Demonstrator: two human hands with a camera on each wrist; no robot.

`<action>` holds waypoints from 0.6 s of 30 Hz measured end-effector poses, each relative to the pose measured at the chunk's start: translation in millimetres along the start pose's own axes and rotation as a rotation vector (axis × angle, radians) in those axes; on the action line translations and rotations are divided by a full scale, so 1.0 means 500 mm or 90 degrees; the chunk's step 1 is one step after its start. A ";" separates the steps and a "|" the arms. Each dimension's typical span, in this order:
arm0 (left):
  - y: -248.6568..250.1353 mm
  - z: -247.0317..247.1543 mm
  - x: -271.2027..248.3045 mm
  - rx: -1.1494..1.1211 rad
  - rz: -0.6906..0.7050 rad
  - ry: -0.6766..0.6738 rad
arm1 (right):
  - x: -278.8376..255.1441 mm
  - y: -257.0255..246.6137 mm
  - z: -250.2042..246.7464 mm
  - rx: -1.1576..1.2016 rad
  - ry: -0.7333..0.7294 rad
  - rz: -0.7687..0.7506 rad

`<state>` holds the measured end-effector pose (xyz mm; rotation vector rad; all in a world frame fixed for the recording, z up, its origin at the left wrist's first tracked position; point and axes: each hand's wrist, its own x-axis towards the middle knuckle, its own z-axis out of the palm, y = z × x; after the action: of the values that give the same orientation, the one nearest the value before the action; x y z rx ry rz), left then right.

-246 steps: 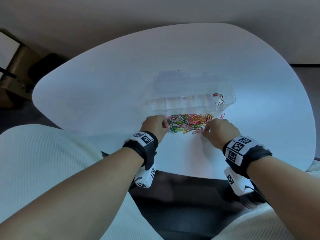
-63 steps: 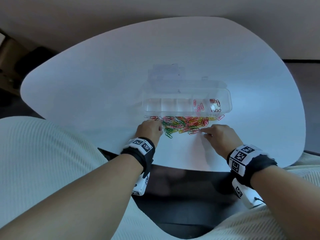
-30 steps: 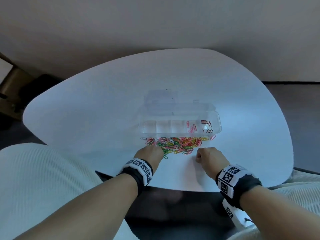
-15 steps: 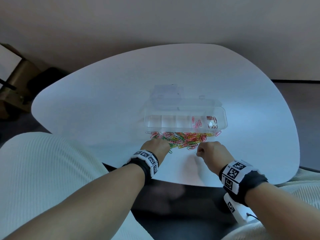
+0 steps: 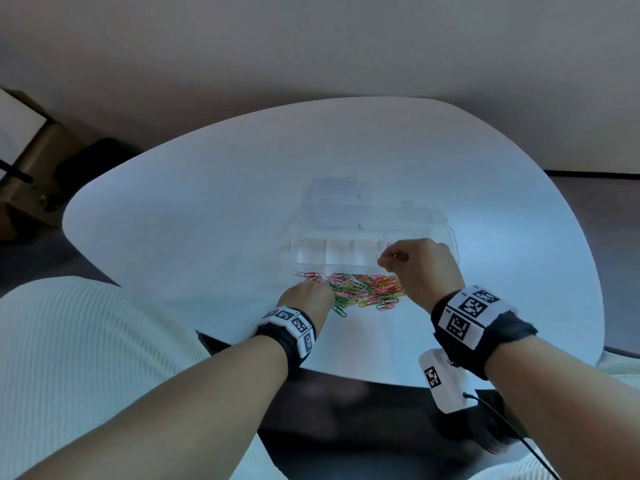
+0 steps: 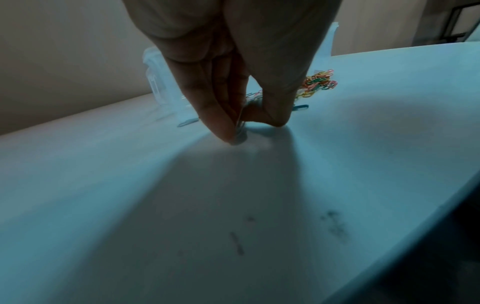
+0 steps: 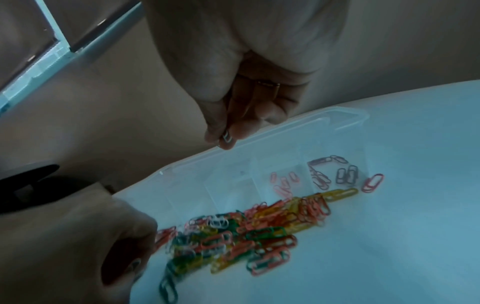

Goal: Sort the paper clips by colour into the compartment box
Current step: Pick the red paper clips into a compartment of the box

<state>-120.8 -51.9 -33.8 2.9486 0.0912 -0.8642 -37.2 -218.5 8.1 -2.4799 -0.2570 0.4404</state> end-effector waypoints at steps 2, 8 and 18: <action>-0.005 0.000 -0.003 -0.028 -0.012 0.009 | 0.018 -0.010 0.001 0.037 0.000 0.019; -0.033 -0.006 -0.006 -0.373 -0.161 0.046 | 0.052 -0.021 0.012 0.067 -0.016 0.079; -0.040 -0.098 -0.009 -0.921 -0.169 0.126 | 0.083 -0.037 0.040 -0.077 -0.069 0.088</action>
<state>-99.7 -28.3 9.0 1.6241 0.7490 -0.2414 -7.6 -181.3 -6.4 -2.6065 -0.1595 0.6351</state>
